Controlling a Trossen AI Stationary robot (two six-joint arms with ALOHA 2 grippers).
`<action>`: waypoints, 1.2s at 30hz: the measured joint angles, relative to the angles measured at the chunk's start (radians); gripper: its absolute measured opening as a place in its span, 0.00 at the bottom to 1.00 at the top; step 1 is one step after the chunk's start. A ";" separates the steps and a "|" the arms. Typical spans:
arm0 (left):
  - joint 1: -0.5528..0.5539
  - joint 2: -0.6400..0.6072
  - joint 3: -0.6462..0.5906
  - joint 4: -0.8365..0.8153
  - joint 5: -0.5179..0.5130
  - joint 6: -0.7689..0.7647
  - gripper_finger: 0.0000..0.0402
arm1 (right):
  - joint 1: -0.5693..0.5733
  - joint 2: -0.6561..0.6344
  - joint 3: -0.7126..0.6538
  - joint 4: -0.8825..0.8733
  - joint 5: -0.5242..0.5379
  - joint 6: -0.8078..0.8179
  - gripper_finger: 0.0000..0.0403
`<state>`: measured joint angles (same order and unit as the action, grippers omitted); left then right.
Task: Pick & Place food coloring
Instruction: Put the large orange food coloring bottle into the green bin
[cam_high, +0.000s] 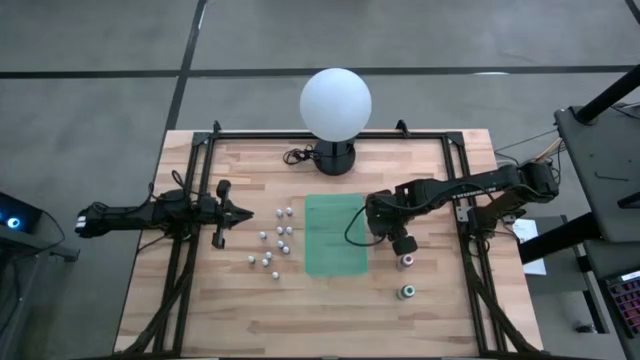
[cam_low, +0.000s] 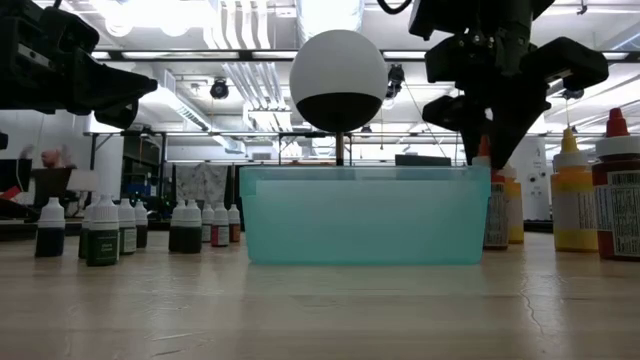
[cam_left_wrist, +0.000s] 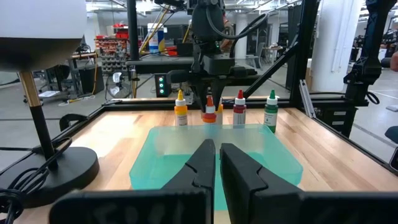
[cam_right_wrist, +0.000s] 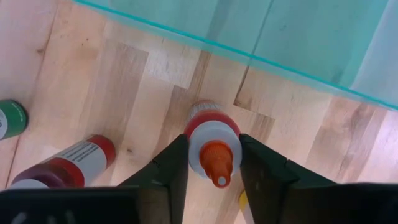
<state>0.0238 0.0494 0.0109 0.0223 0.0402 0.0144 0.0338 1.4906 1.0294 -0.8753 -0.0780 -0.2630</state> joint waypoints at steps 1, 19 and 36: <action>0.000 0.000 0.000 0.000 0.000 0.000 0.00 | 0.000 0.000 0.000 0.000 0.000 0.000 0.26; 0.000 0.000 0.000 0.000 0.000 0.000 0.00 | -0.012 -0.003 0.227 -0.182 0.002 0.057 0.28; 0.000 0.000 0.000 0.000 0.000 0.000 0.00 | 0.008 0.034 0.410 -0.278 -0.001 0.133 0.28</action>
<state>0.0237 0.0494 0.0109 0.0220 0.0402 0.0144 0.0418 1.5249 1.4394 -1.1534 -0.0792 -0.1299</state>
